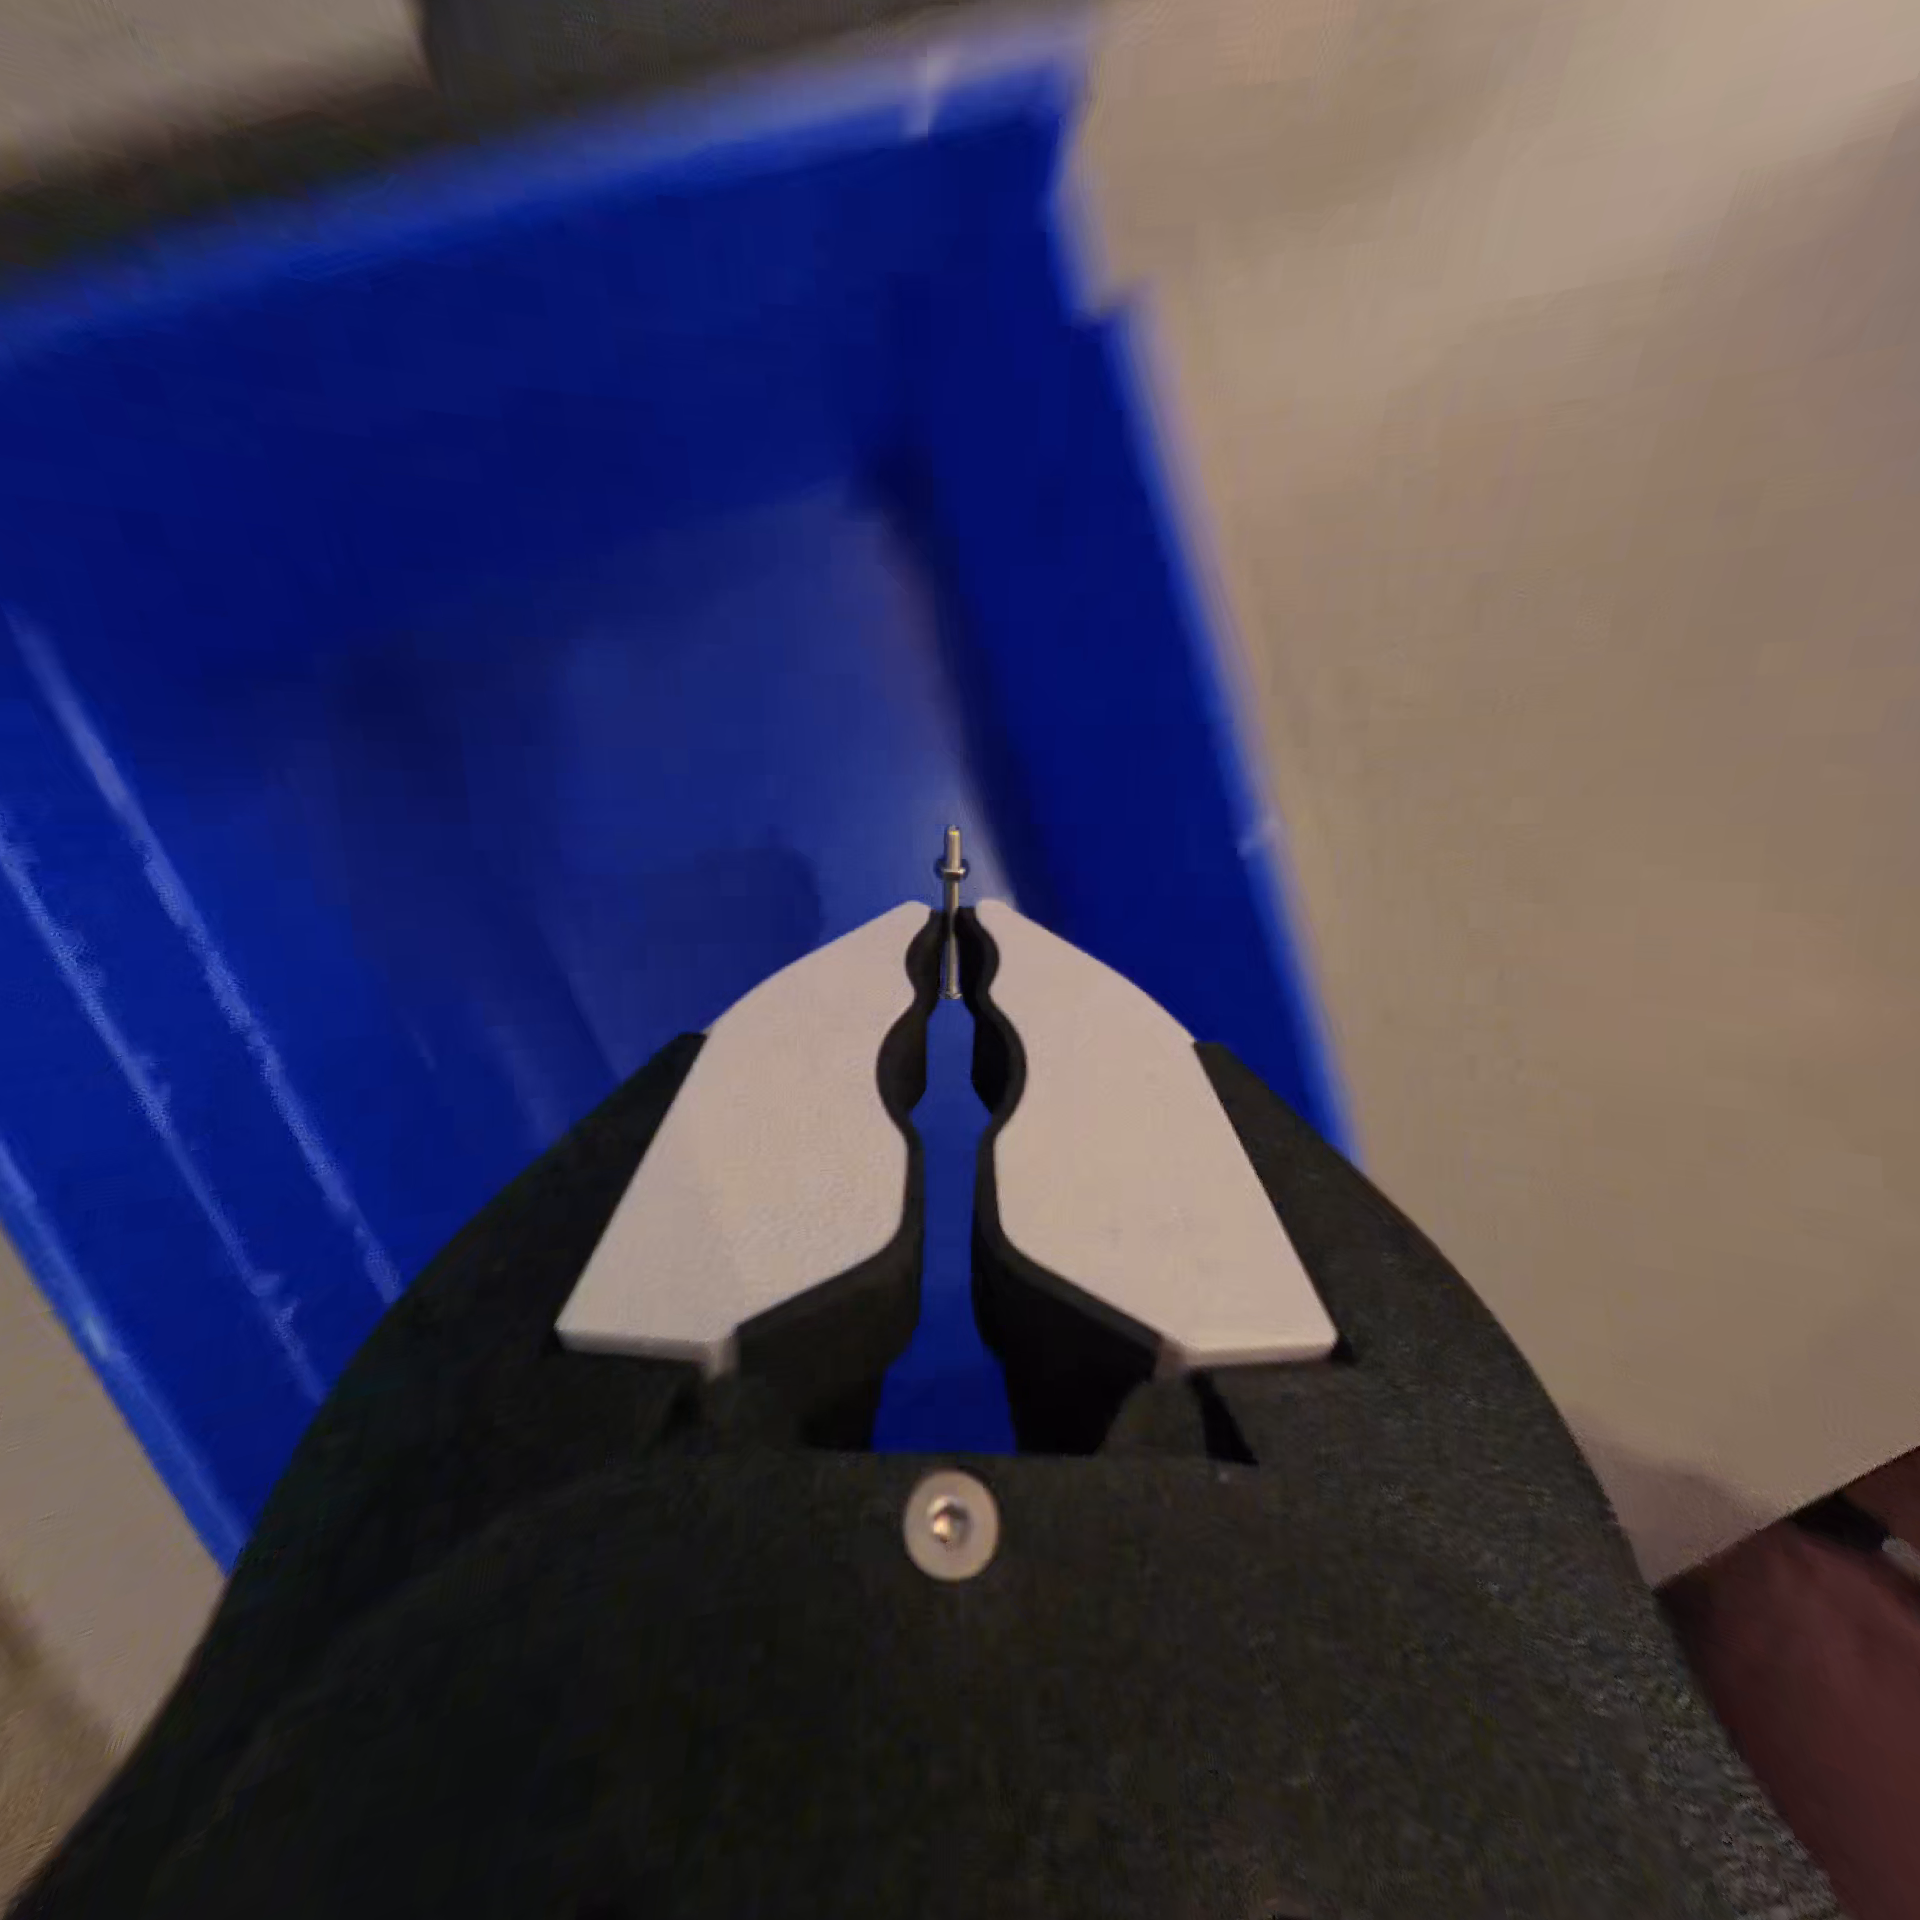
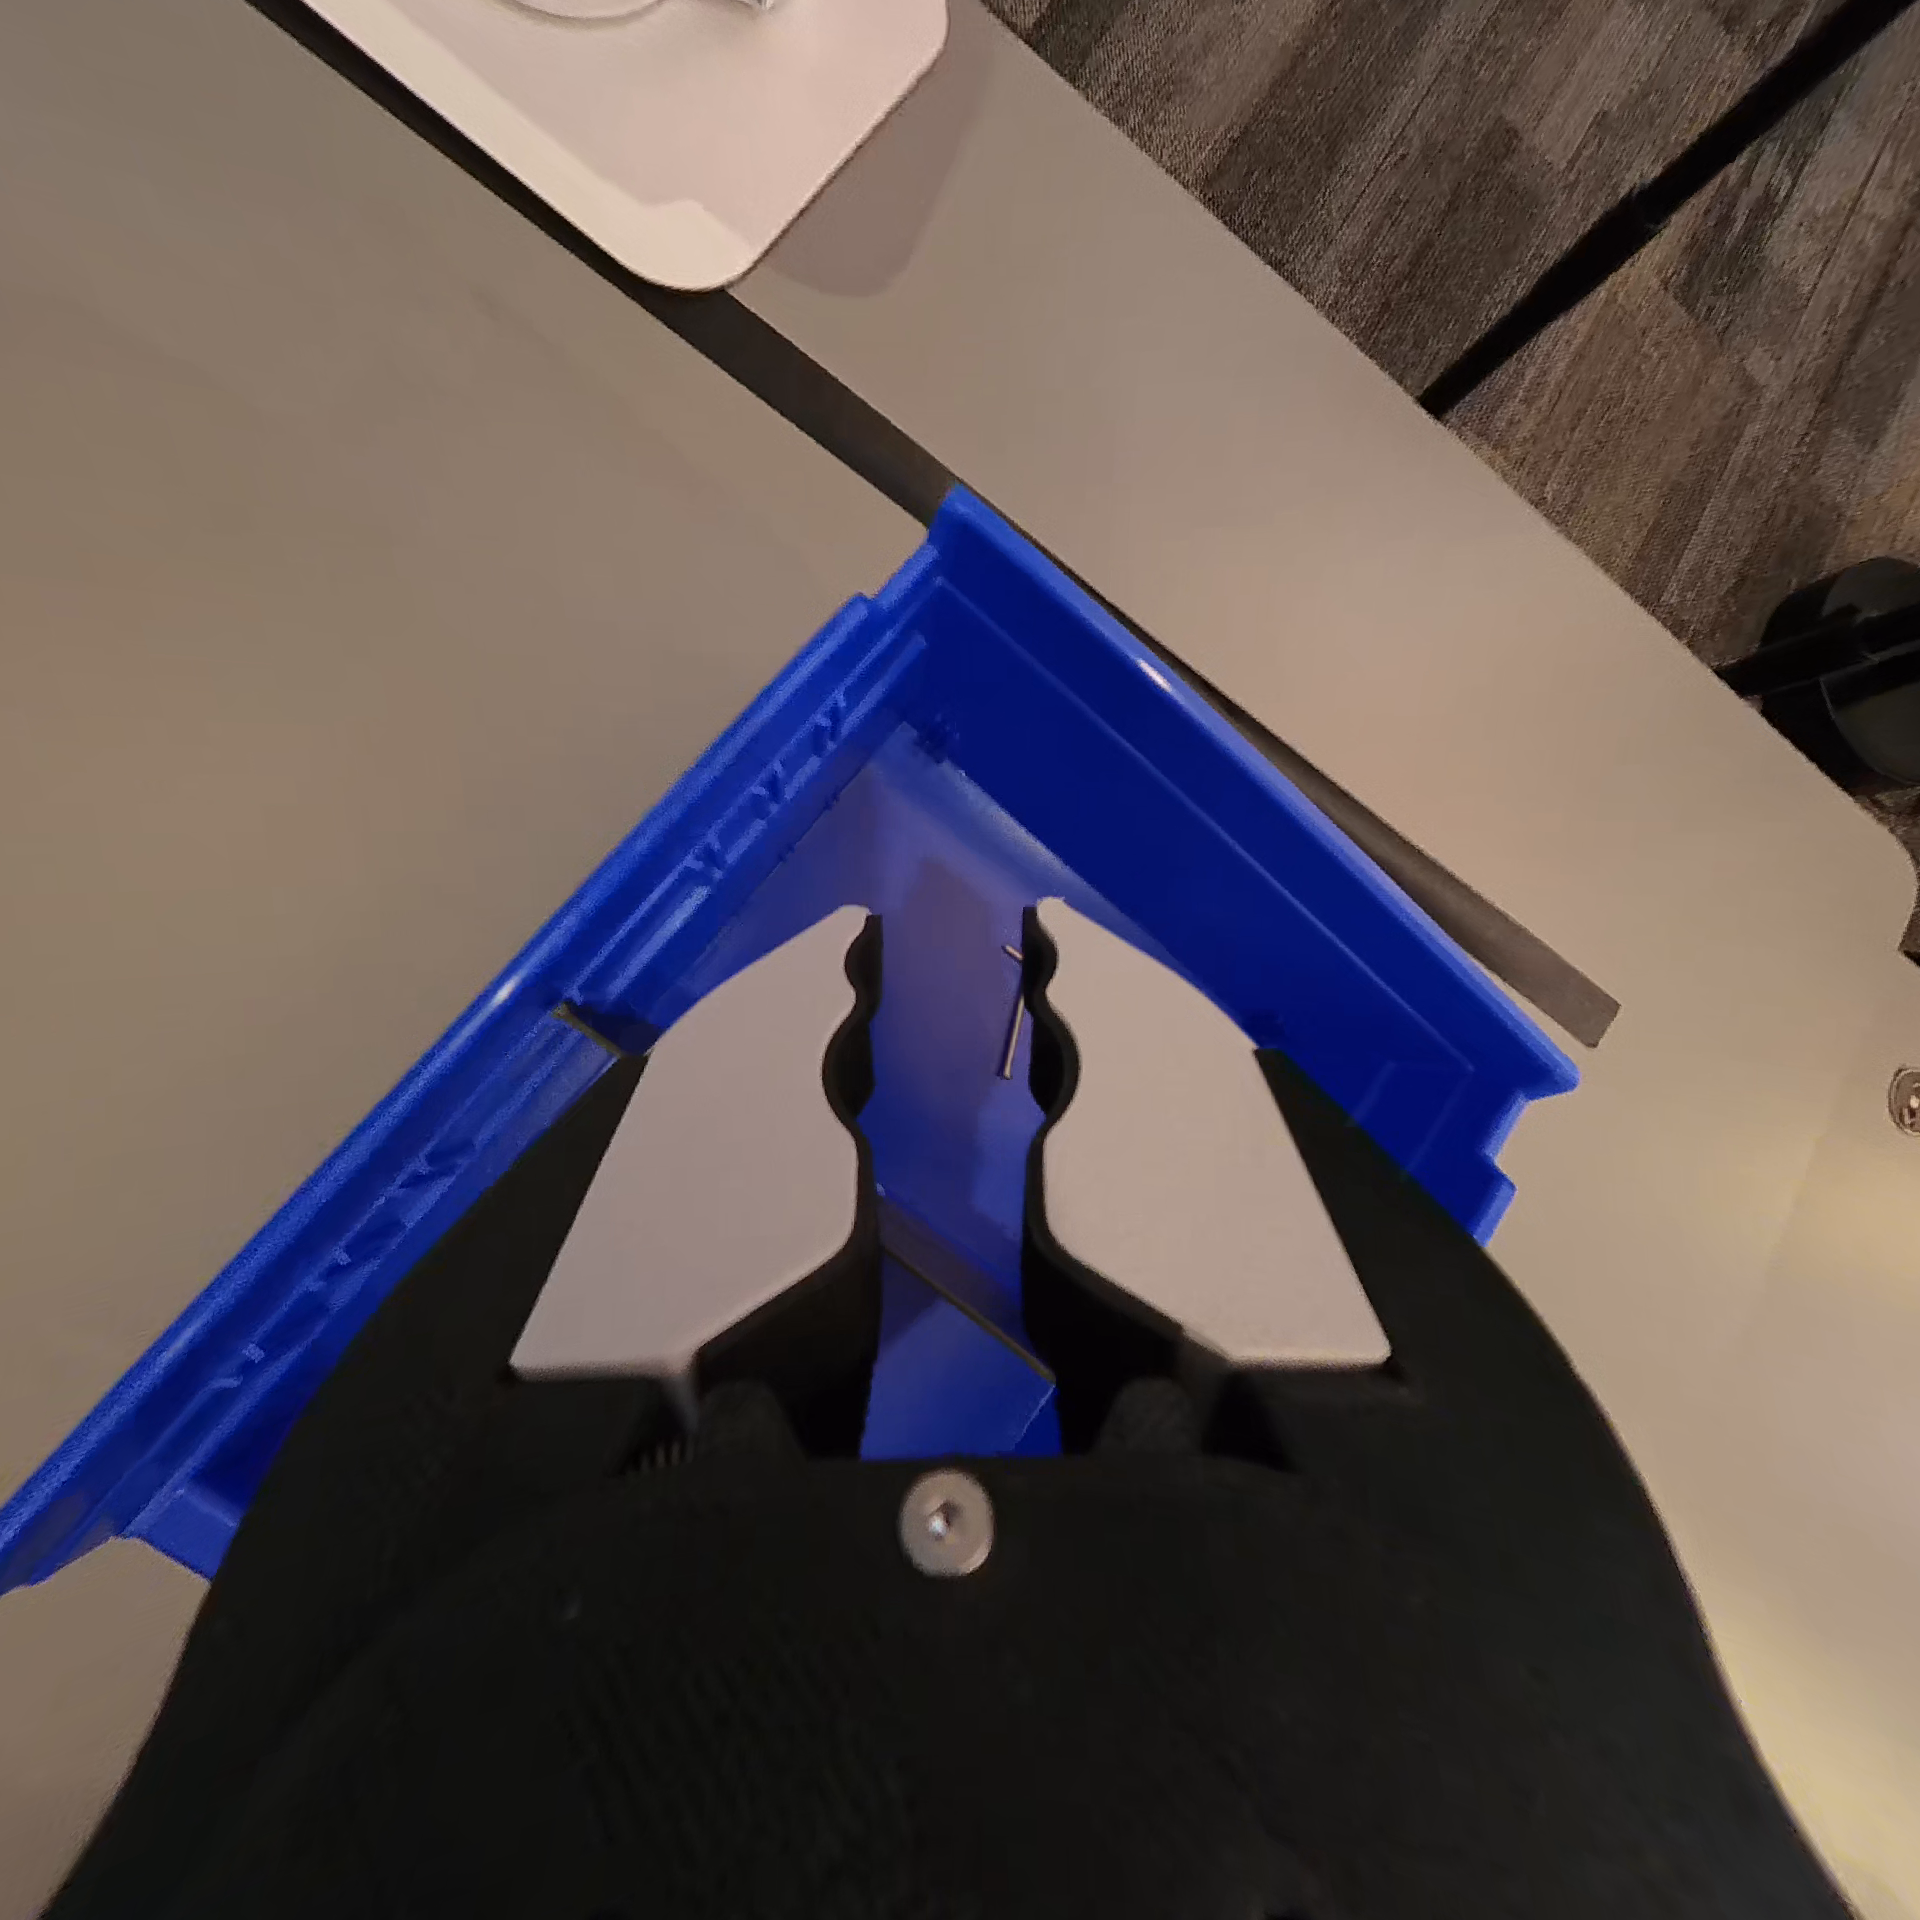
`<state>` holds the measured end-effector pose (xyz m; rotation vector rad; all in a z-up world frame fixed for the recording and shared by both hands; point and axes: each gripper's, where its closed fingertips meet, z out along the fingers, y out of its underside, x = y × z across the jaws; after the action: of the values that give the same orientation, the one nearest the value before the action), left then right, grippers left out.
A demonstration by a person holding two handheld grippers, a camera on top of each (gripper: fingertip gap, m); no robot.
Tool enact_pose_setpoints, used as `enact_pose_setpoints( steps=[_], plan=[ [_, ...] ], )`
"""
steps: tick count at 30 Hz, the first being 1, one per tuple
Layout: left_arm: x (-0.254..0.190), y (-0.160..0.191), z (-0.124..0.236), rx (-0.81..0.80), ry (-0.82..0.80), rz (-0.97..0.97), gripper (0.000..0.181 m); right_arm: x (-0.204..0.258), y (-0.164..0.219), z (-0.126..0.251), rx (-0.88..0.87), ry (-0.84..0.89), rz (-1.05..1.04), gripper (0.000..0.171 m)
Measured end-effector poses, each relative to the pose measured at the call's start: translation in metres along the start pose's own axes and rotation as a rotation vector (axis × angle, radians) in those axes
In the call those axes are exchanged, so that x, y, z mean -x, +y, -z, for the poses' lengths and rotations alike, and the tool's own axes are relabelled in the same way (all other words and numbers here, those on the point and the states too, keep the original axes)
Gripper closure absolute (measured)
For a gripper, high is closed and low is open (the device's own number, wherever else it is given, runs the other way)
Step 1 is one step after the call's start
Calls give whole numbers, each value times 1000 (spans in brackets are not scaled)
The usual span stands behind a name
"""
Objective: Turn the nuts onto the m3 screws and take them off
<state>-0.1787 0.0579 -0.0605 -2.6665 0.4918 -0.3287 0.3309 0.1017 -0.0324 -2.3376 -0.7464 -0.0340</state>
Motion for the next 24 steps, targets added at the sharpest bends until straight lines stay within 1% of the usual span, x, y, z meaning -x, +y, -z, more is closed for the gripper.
enact_pose_setpoints(
  steps=[1, 3, 5, 7, 8, 10, 11, 13, 16, 18, 22, 24],
  plan=[
    [-19, -19, 15, -120, 61, -36, 179, 4, -6, 2, -24, -4, 10, 144],
    [-70, -52, 47, -352, 221, -154, 179, 20, -26, 11, -110, -39, 40, 145],
    [-129, -70, 75, -522, 396, -295, 179, 54, -58, 28, -273, -154, 76, 145],
    [-186, -75, 93, -643, 554, -437, 179, 105, -94, 58, -492, -354, 112, 145],
    [-212, -74, 98, -681, 620, -502, 179, 134, -109, 78, -603, -487, 124, 145],
    [-251, -66, 97, -700, 697, -598, 179, 186, -126, 122, -782, -776, 130, 145],
    [-264, -63, 94, -693, 712, -629, 179, 204, -130, 138, -833, -885, 127, 146],
    [-284, -55, 88, -684, 723, -687, 179, 226, -131, 155, -877, -993, 126, 146],
    [-297, -47, 82, -656, 707, -729, 179, 244, -129, 164, -881, -1065, 149, 147],
    [-302, -46, 84, -668, 714, -736, 179, 250, -130, 163, -880, -1074, 141, 151],
    [-306, -43, 86, -659, 733, -733, 179, 259, -127, 156, -849, -1128, 142, 152],
    [-305, -44, 88, -666, 735, -729, 179, 260, -126, 154, -838, -1153, 132, 159]
  ],
)
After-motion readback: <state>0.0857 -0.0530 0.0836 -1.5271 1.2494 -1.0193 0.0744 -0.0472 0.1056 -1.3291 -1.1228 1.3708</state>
